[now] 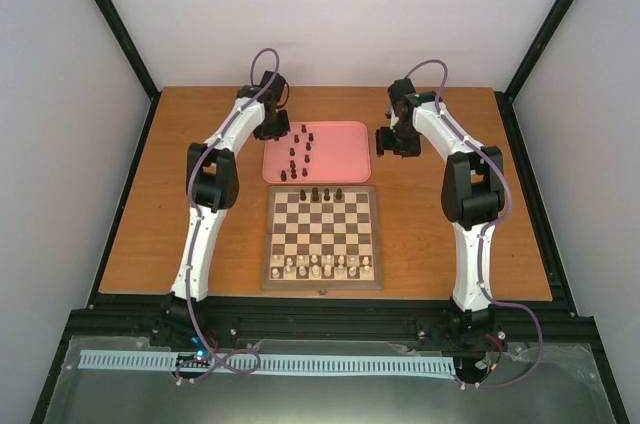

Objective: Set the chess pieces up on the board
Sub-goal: Pick up the chess piece from the storage box.

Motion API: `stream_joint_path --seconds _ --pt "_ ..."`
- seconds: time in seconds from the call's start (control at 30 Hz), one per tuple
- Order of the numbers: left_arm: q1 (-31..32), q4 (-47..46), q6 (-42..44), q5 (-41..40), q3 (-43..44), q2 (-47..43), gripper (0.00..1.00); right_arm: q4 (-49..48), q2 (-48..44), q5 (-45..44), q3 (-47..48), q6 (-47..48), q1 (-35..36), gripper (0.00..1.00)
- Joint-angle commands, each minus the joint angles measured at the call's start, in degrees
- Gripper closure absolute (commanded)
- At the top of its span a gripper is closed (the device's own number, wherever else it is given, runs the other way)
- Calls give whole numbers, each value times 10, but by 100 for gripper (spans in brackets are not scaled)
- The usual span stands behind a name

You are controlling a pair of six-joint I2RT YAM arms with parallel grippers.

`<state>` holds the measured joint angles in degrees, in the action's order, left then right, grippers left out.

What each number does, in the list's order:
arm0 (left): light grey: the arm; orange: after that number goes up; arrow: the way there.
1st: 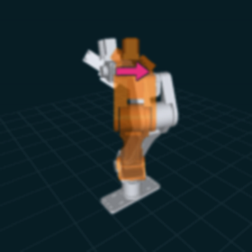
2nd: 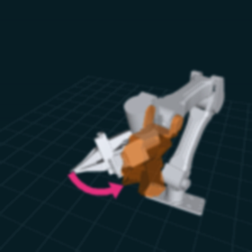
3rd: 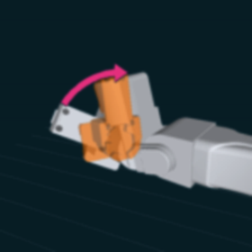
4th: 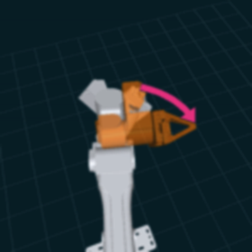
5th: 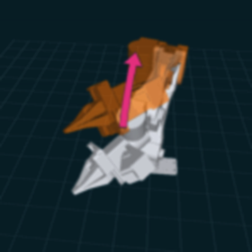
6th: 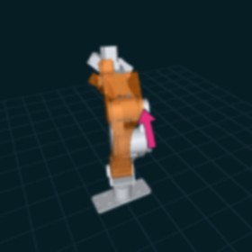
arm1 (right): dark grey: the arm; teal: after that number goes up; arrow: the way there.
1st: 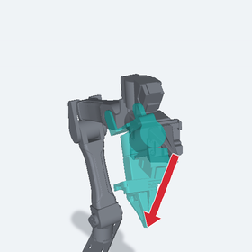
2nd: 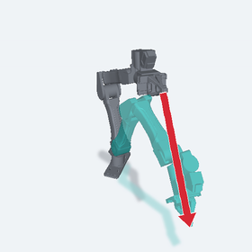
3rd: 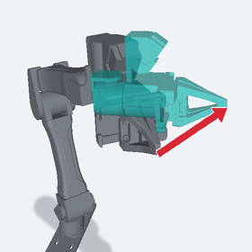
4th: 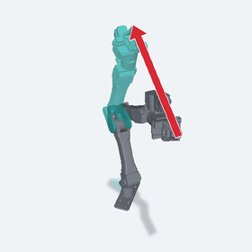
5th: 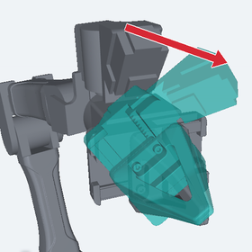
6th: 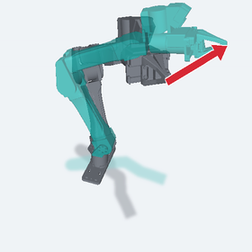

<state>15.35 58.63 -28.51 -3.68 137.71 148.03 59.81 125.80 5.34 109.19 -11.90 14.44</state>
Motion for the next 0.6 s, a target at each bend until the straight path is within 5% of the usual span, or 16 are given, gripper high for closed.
stream_joint_path --seconds 0.0,0.3,0.57 --pt "-8 11 -1 -5 25 -3 99 6 6 -5 11 2 -4 29" --pt "-8 56 18 1 -3 -121 99 -3 -11 -2 -9 0 -3 29" --pt "45 41 29 35 -285 -354 99 -16 -28 4 -38 -2 -3 29"
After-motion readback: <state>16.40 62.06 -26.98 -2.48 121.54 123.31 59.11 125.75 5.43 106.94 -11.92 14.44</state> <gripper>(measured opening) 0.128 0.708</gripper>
